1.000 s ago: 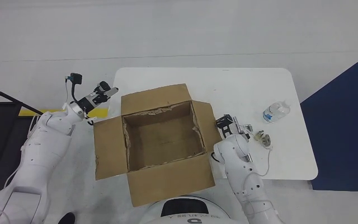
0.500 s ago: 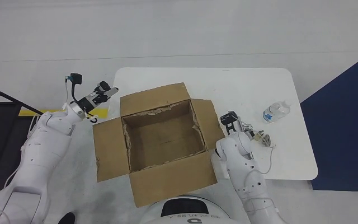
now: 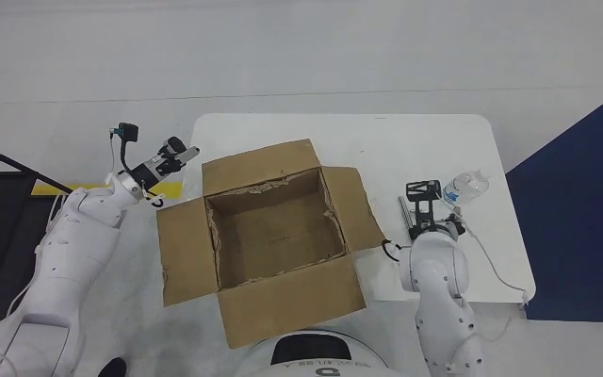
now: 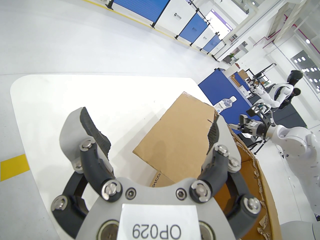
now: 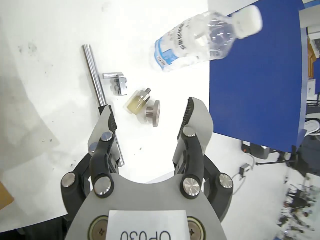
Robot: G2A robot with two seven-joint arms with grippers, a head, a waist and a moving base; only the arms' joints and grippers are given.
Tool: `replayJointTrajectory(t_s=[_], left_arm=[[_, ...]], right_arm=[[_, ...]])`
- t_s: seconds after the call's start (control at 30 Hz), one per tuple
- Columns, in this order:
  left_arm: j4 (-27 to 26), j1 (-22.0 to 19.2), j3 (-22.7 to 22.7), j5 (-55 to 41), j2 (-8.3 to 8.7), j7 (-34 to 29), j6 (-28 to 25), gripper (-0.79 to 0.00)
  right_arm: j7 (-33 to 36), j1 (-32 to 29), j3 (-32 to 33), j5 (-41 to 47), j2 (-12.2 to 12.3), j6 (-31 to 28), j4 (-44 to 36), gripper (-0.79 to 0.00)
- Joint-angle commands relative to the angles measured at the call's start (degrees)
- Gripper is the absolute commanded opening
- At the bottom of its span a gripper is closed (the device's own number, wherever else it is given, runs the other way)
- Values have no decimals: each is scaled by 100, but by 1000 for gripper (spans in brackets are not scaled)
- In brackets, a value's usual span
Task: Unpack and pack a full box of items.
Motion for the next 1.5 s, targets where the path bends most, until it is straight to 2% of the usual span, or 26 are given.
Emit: replayJointTrajectory(t_s=[0.0,1.4,1.47], left_arm=[[1,0,0,0,0,0,0,0],[1,0,0,0,0,0,0,0],[1,0,0,0,0,0,0,0]], right_arm=[[-3,-4,2,6,0,3,1,0],[-3,-4,2,6,0,3,1,0],[-284,-59,162,316,2,67,-108,0]])
